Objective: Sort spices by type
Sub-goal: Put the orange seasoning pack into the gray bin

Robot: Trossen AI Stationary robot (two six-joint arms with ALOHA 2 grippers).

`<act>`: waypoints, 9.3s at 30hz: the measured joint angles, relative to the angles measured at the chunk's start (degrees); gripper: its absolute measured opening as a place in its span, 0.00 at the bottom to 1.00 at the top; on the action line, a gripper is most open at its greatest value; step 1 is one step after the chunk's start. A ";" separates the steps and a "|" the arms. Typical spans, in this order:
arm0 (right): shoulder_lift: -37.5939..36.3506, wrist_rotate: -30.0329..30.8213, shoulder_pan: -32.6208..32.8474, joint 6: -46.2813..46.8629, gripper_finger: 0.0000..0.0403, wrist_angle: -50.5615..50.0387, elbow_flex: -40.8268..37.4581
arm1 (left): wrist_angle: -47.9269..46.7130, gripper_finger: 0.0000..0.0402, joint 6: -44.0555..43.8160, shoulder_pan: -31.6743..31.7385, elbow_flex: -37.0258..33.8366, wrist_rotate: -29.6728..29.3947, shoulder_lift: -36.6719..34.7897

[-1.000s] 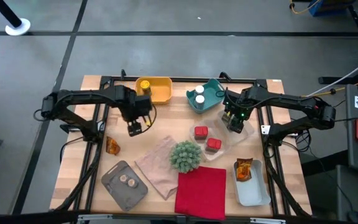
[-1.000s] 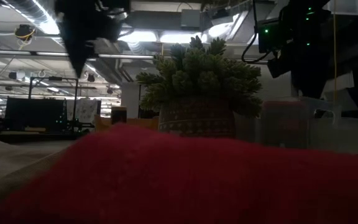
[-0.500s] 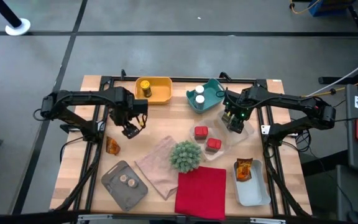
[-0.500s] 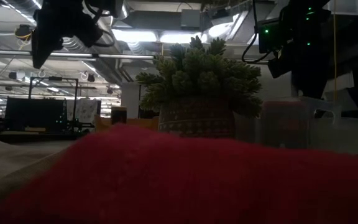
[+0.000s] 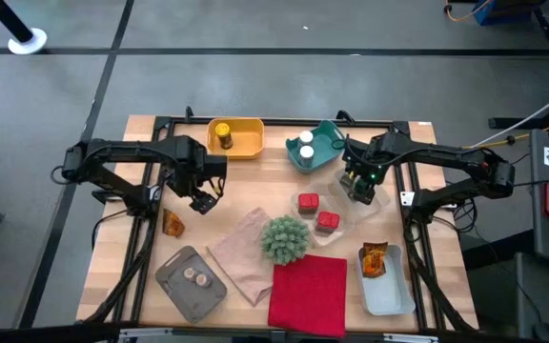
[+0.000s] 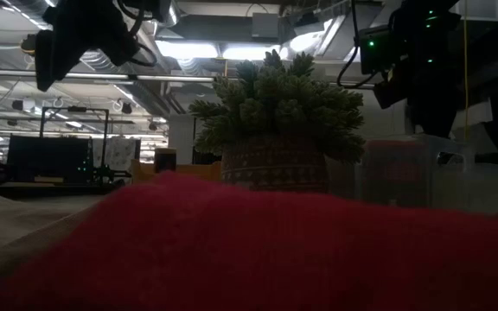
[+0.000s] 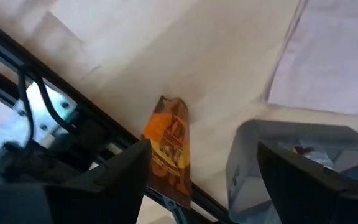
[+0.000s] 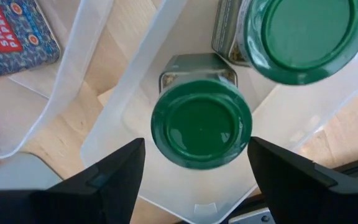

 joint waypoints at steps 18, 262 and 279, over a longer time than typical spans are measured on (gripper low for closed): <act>0.00 0.01 0.00 -0.01 0.71 -0.88 0.00 | 0.01 0.69 -27.02 -14.75 -9.85 1.83 -6.49; 3.98 76.43 102.22 60.06 0.05 33.12 -8.09 | 125.36 0.35 39.31 -17.54 -14.05 -11.79 16.96; 5.25 59.61 99.00 71.71 0.07 18.29 -8.20 | 125.16 0.35 37.88 -17.61 -14.09 -11.80 17.00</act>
